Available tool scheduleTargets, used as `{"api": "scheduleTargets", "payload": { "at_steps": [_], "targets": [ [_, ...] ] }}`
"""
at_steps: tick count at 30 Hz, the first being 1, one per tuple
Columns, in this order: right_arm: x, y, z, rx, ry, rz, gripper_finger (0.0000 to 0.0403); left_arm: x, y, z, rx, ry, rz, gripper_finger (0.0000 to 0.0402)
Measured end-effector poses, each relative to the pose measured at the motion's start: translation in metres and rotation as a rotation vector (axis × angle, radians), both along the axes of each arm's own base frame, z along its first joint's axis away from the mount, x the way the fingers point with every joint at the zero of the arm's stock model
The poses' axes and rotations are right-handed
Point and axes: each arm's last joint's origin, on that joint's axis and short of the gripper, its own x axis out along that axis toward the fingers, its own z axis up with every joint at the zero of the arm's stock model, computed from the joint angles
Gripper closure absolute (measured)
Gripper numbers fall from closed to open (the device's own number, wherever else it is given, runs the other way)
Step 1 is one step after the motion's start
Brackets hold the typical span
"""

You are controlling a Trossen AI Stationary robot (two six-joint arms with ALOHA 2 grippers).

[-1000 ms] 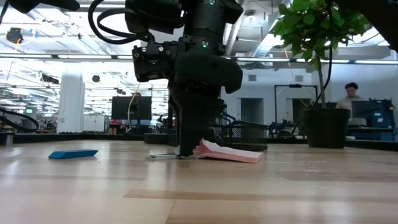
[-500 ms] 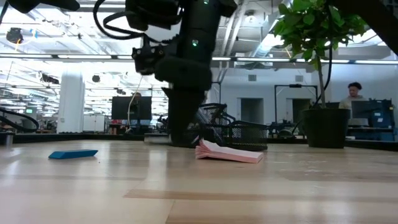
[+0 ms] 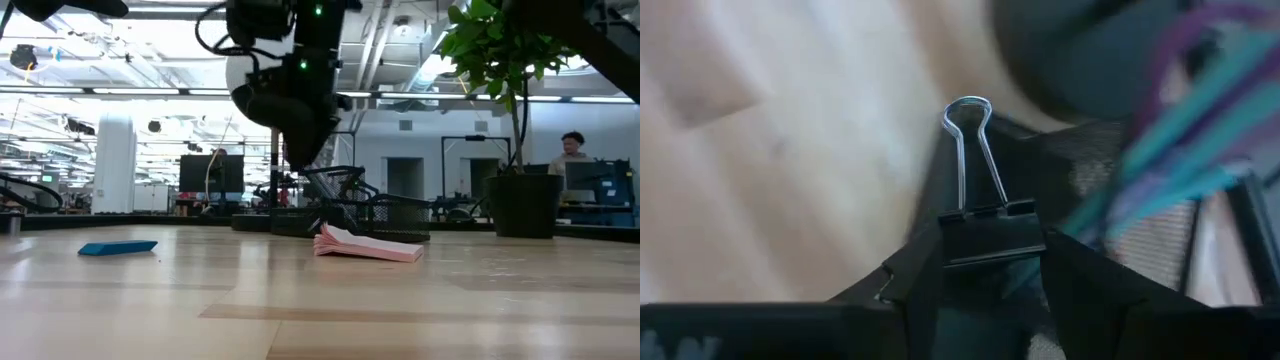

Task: Pick and place office supplies into organizer
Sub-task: Put the black binder clip into the desk organizer

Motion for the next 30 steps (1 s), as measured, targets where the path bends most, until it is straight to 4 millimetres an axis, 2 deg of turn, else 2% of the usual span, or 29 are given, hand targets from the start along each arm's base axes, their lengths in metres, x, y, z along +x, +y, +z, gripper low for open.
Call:
{"api": "scheduleTargets", "payload": {
  "at_steps": [8, 15, 21, 24, 30],
  "targets": [
    [0.002, -0.025, -0.006, -0.027, -0.058, -0.117, 0.0275, 0.000, 0.000, 0.000, 0.000, 0.000, 0.001, 0.0191],
    [0.002, -0.019, -0.007, 0.005, -0.072, -0.135, 0.0249, 0.000, 0.000, 0.000, 0.000, 0.000, 0.000, 0.0191],
    [-0.002, -0.016, -0.008, 0.039, -0.053, -0.192, 0.0274, 0.000, 0.000, 0.000, -0.006, 0.000, 0.002, 0.0191],
    [-0.004, -0.016, -0.016, 0.034, -0.029, -0.202, 0.0274, 0.000, 0.000, 0.000, -0.010, -0.001, 0.003, 0.0191],
    [-0.004, -0.017, -0.024, 0.051, -0.025, -0.197, 0.0239, 0.000, 0.000, 0.000, -0.011, -0.001, 0.001, 0.0191]
  ]
}}
